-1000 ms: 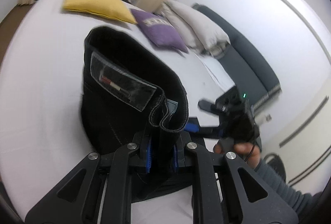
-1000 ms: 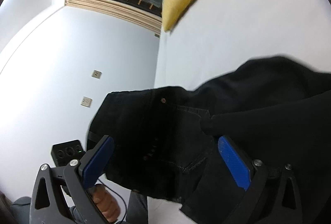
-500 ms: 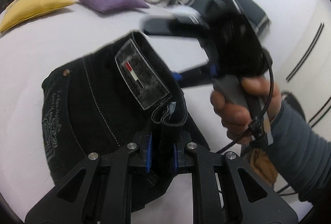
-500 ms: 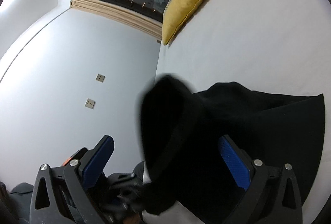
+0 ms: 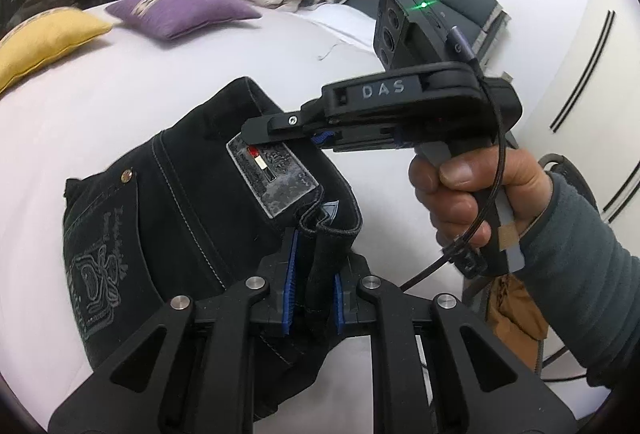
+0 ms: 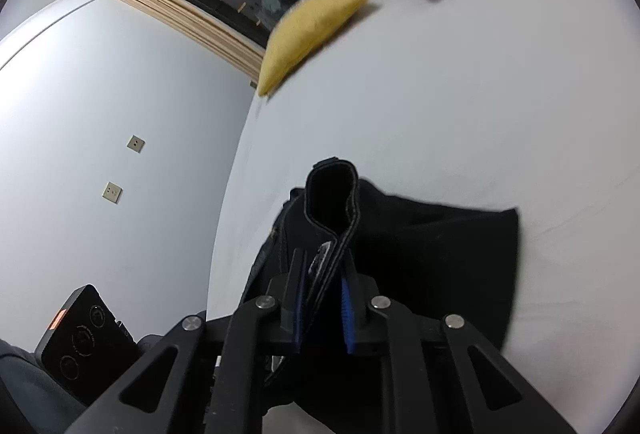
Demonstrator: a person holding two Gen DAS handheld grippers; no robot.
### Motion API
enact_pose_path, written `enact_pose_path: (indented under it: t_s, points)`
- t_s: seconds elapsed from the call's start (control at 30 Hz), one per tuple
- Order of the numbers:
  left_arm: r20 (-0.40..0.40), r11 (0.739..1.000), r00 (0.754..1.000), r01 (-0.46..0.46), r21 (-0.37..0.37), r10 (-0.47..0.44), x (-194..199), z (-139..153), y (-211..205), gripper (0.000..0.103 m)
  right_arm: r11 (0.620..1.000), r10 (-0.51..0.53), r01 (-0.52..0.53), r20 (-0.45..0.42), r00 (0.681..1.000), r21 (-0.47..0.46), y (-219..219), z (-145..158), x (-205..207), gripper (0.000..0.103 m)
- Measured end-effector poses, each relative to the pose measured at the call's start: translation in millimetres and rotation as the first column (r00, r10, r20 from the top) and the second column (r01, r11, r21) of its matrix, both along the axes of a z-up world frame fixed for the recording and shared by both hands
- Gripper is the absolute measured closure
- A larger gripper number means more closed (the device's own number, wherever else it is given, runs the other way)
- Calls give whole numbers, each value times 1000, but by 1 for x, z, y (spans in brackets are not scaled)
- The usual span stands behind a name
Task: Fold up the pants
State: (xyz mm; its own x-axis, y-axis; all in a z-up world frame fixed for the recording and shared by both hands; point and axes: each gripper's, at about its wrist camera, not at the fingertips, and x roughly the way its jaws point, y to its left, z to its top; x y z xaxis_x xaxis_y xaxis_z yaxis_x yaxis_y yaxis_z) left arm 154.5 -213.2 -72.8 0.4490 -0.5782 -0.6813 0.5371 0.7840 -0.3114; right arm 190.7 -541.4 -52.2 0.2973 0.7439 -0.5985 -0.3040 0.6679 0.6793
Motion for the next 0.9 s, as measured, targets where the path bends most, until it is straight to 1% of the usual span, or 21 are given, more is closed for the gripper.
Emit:
enact_pose_path:
  t_s: [0.1,0.13,0.2,0.27,0.37,0.47,0.63,0.7,0.73,0.77,0.83,0.87,0.9]
  points:
    - [-17,999,1000,25,25,-24,7,-6,-21,90,1000,-28,28,-12,1000,-10,-10,-5,-3,88]
    - [-26,999,999,31,28,-30,8,-9,-26,90,999,-40,39,-22,999,-17,-12,-12,-2,88]
    - [-70,998,997,42,36,-39,13,-25,-43,90,998,-64,63,-50,997,-20,-17,-28,-2,89]
    - [-95,998,994,50,45,-45,17,-37,-55,90,996,-87,86,-72,994,-17,-22,-44,-5,89]
    - [-91,994,994,73,76,-66,15,-46,-72,90,994,-107,107,-85,991,-10,-32,-55,-9,89]
    - [-80,992,994,87,92,-80,15,-51,-83,90,993,-116,116,-84,990,-4,-38,-58,-10,89]
    - [-105,989,992,89,118,-76,27,-74,-95,89,992,-123,122,-99,987,-21,-44,-70,-4,89]
    - [-120,989,990,86,116,-72,25,-86,-100,87,993,-120,121,-124,985,-3,-49,-80,-3,88]
    - [-125,991,990,85,107,-71,28,-83,-101,86,992,-124,126,-139,982,4,-53,-85,-3,88]
    - [-127,992,989,84,95,-71,26,-83,-99,84,990,-135,139,-157,978,18,-57,-89,-2,85]
    - [-155,994,985,87,60,-77,24,-79,-92,75,985,-153,164,-172,973,50,-65,-91,-3,78]
    - [-188,995,979,93,39,-84,22,-77,-88,64,982,-170,181,-165,971,49,-69,-89,-5,73]
    - [-210,995,973,98,21,-91,18,-74,-86,49,980,-188,197,-159,969,43,-72,-86,-6,67]
